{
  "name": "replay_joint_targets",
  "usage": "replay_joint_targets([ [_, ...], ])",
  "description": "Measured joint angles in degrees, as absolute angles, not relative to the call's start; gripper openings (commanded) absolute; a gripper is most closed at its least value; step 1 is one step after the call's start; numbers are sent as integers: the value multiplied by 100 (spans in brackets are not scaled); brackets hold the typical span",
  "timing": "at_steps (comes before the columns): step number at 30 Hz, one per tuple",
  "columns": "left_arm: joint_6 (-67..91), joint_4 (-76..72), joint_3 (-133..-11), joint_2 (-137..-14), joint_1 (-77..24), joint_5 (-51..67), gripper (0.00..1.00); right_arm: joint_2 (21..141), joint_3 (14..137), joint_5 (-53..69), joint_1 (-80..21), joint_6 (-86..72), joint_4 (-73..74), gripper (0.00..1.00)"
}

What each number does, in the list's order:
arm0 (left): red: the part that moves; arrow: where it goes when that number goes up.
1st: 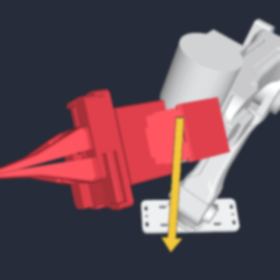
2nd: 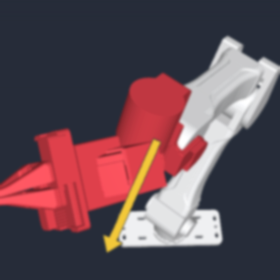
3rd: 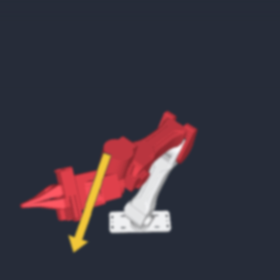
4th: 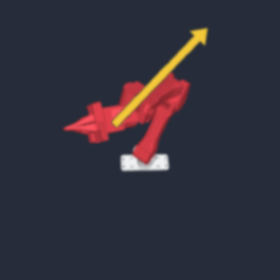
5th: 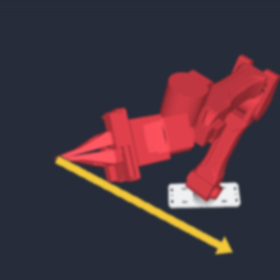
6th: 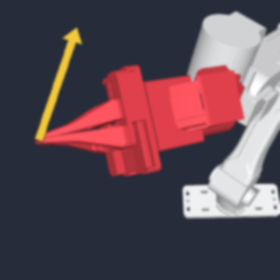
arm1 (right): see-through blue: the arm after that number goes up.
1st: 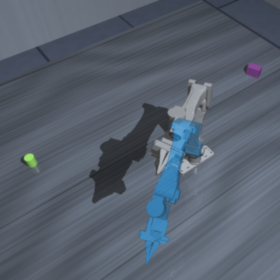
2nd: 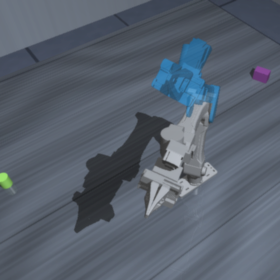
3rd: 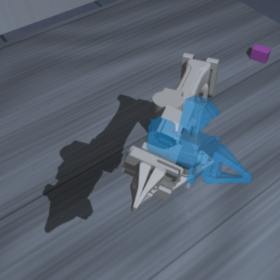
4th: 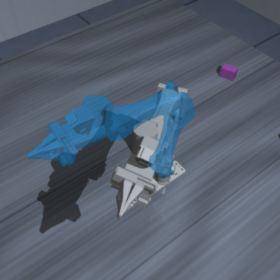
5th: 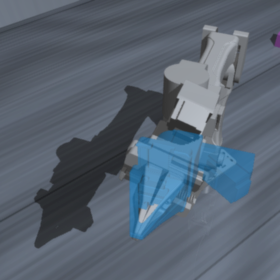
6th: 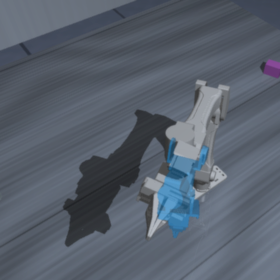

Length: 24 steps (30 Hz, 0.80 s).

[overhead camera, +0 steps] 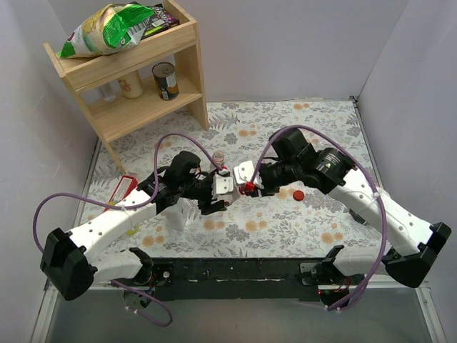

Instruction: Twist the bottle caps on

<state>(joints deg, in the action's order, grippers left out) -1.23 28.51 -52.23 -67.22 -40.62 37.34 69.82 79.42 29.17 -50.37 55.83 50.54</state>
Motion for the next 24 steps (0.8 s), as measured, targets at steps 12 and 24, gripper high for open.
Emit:
replay_joint_targets([
  [12, 331, 1041, -4381, -6431, -4665, 626, 0, 8138, 8615, 3245, -4130, 2370, 4731, 23],
  [24, 836, 1107, -4630, -6403, -4486, 1031, 0, 8582, 9719, 4045, -3592, 2694, 5360, 68],
])
